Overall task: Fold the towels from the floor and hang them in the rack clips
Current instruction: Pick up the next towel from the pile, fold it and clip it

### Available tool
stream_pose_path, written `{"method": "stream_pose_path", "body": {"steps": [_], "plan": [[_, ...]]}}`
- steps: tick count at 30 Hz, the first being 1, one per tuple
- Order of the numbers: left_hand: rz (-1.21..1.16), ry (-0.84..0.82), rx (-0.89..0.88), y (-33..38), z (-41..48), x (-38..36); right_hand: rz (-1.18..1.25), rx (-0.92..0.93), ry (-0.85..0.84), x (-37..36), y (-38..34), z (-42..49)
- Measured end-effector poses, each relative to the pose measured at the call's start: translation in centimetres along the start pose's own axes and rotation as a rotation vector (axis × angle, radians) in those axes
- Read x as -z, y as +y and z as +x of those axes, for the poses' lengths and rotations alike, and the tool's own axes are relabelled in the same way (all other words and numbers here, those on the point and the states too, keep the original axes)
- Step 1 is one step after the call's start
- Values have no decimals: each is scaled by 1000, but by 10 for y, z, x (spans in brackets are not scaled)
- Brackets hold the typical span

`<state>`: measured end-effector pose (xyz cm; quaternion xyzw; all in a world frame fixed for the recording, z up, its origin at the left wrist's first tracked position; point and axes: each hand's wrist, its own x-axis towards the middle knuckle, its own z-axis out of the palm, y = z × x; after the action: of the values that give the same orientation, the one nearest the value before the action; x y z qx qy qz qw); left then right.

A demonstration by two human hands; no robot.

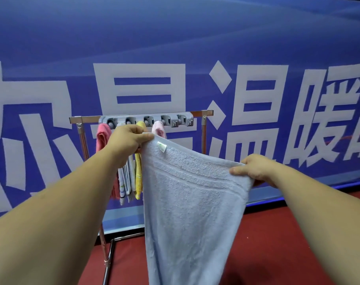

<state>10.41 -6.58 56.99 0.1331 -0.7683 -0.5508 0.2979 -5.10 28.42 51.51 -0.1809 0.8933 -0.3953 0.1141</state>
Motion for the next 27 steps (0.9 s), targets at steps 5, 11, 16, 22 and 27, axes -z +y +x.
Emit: {"method": "stream_pose_path", "body": {"steps": [5, 11, 16, 22, 27], "plan": [[-27, -31, 152, -12, -11, -17, 408, -31, 22, -18, -27, 1], [-187, -149, 304, -51, -32, -59, 876, -25, -102, -63, -51, -9], [-289, -231, 225, -79, -61, -91, 907, 11, -175, -103, -43, -24], [-299, -229, 138, -106, -87, -107, 801, 58, -81, -137, -22, -34], [-185, -261, 106, -124, -106, -109, 692, 39, -37, -155, -6, -32]]}}
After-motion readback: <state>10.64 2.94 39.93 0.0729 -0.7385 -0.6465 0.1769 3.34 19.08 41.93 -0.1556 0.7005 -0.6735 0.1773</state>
